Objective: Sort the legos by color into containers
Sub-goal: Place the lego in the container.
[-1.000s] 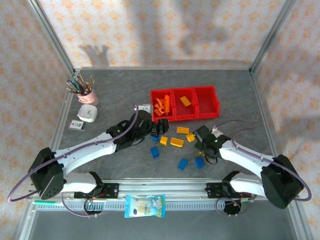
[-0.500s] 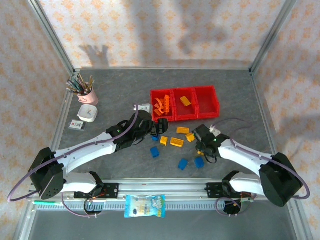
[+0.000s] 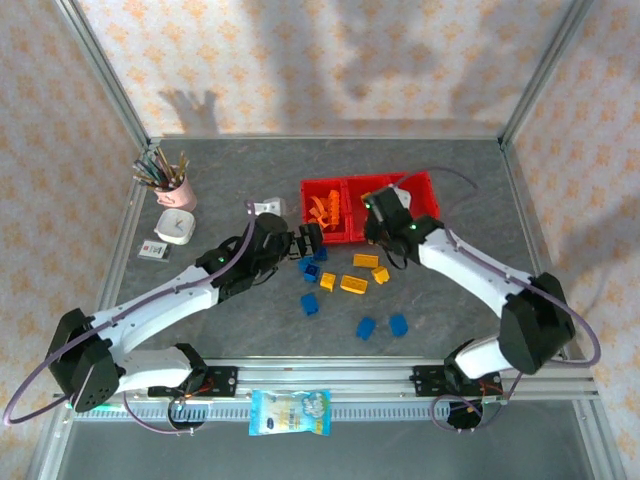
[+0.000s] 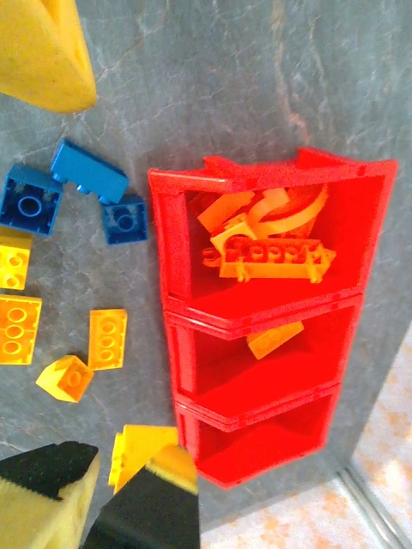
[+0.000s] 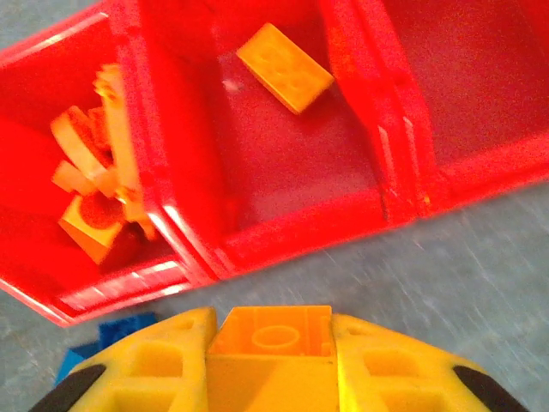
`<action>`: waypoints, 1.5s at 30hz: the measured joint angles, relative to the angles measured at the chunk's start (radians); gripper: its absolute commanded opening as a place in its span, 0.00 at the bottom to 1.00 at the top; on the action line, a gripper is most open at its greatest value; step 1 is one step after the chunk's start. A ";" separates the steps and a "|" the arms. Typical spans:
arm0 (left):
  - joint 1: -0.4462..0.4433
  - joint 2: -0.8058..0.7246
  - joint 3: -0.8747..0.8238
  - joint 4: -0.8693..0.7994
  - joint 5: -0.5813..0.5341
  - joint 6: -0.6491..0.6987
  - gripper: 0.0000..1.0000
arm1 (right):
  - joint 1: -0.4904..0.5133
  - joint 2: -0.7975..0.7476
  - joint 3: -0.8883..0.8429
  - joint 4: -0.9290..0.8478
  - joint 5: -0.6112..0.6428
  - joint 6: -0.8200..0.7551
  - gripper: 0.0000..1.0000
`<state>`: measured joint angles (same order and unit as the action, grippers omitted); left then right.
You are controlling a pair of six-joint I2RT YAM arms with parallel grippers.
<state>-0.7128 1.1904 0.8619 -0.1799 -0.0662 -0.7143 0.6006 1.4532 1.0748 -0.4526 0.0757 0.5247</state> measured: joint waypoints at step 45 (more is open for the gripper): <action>0.100 -0.013 -0.022 -0.029 0.015 -0.021 0.99 | -0.065 0.091 0.006 0.047 -0.042 -0.240 0.70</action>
<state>-0.6132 1.1774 0.8402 -0.2089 -0.0513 -0.7357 0.5354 1.5440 1.0805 -0.4057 0.0334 0.2852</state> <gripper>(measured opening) 0.993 0.692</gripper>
